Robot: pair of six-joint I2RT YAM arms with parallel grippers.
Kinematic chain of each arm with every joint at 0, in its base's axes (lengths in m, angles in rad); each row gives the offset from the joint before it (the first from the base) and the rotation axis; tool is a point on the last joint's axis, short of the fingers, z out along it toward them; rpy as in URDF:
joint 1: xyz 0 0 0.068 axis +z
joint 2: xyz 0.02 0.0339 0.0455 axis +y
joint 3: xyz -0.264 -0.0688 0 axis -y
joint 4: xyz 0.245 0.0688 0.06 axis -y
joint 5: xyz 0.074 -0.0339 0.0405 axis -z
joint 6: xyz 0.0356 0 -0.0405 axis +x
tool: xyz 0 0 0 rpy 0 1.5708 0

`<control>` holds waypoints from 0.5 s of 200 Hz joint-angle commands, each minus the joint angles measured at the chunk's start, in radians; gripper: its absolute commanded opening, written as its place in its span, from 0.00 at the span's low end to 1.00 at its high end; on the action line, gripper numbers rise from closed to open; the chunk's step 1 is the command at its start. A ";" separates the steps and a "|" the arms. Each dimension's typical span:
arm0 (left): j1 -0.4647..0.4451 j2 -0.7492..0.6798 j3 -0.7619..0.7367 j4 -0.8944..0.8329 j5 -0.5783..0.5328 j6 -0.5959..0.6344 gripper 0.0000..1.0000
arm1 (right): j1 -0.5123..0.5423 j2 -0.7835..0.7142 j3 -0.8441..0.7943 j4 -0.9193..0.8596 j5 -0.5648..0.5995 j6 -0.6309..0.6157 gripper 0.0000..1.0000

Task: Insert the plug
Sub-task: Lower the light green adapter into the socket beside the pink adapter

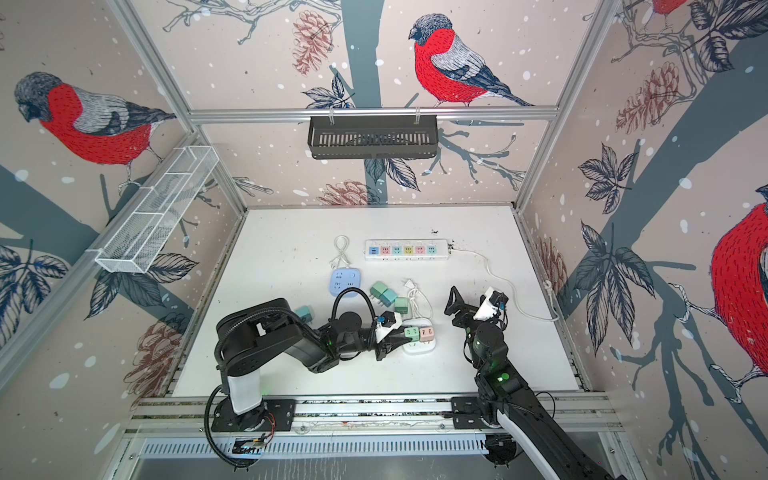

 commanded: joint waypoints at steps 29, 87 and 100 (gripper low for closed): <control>-0.002 0.017 -0.004 -0.091 -0.022 0.048 0.00 | -0.001 0.001 -0.001 0.023 -0.007 0.008 1.00; -0.003 0.030 0.005 -0.146 -0.022 0.060 0.00 | -0.003 0.004 -0.001 0.026 -0.009 0.009 1.00; -0.003 0.032 0.006 -0.152 -0.022 0.062 0.00 | -0.004 0.004 -0.002 0.026 -0.009 0.009 1.00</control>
